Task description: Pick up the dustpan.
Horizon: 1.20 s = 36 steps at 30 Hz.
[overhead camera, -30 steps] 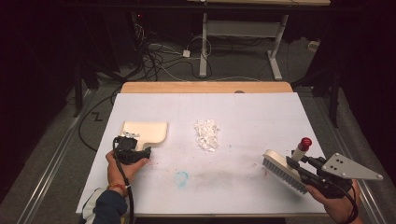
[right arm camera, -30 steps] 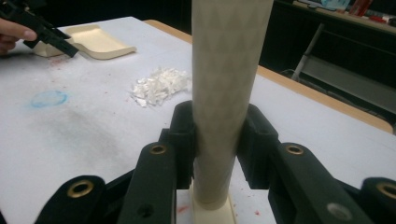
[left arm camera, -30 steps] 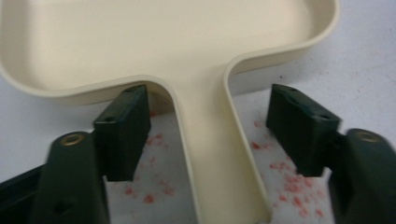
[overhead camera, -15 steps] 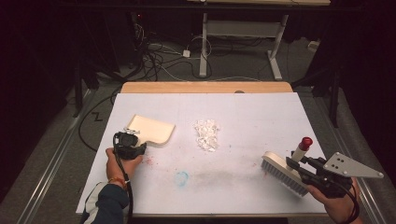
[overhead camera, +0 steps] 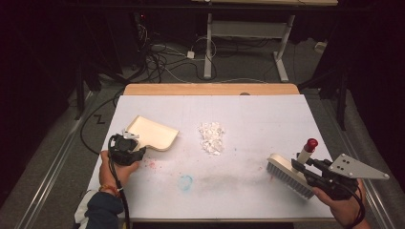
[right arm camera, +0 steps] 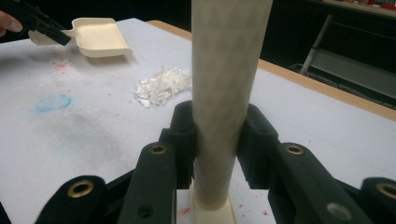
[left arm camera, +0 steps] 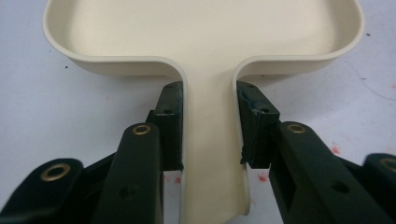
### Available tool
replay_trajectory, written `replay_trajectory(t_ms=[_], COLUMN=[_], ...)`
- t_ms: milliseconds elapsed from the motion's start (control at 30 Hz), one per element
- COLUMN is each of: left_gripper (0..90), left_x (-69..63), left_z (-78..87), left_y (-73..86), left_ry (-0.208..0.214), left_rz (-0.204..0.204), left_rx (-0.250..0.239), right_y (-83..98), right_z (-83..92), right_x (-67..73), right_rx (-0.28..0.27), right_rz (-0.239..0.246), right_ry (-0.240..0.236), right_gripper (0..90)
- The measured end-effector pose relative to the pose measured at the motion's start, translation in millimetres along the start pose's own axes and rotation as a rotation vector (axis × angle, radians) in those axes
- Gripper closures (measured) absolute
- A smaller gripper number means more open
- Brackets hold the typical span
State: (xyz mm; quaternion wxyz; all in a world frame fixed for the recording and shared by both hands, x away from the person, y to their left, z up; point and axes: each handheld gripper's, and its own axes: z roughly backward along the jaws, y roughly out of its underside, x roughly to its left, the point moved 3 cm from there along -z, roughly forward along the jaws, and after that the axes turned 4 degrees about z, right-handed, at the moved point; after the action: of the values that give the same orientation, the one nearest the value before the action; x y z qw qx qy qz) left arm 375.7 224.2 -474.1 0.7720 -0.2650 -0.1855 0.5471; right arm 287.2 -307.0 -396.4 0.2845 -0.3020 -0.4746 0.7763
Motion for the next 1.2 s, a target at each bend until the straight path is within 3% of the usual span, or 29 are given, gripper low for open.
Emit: replay_trajectory(t_ms=[367, 600, 1067, 1167, 1200], left_gripper=[63.5, 63.5, 63.4, 63.4, 63.4], left_x=[-10.5, -24.2, -36.0, -44.0, -44.0], left_z=[16.4, 24.0, 33.9, 35.3, 35.3], left_y=[10.8, 25.5, 52.7, 55.7, 55.7], left_ry=[0.031, 0.080, 0.145, 0.160, 0.160], left_rz=[-0.062, -0.107, -0.144, -0.196, -0.196], left_rx=[-0.001, 0.012, 0.048, 0.065, 0.065], right_y=[-1.3, -3.8, -14.6, -18.3, -18.3], right_z=[-5.7, -13.8, -34.4, -39.3, -39.3], right_x=[-3.4, -6.0, -7.7, -7.9, -7.9], right_rx=[0.002, 0.003, -0.003, -0.008, -0.008], right_rz=[0.001, -0.005, 0.009, 0.016, 0.016], right_ry=[0.006, 0.003, 0.010, 0.010, 0.010], right_gripper=[71.0, 71.0, 71.0, 71.0, 71.0])
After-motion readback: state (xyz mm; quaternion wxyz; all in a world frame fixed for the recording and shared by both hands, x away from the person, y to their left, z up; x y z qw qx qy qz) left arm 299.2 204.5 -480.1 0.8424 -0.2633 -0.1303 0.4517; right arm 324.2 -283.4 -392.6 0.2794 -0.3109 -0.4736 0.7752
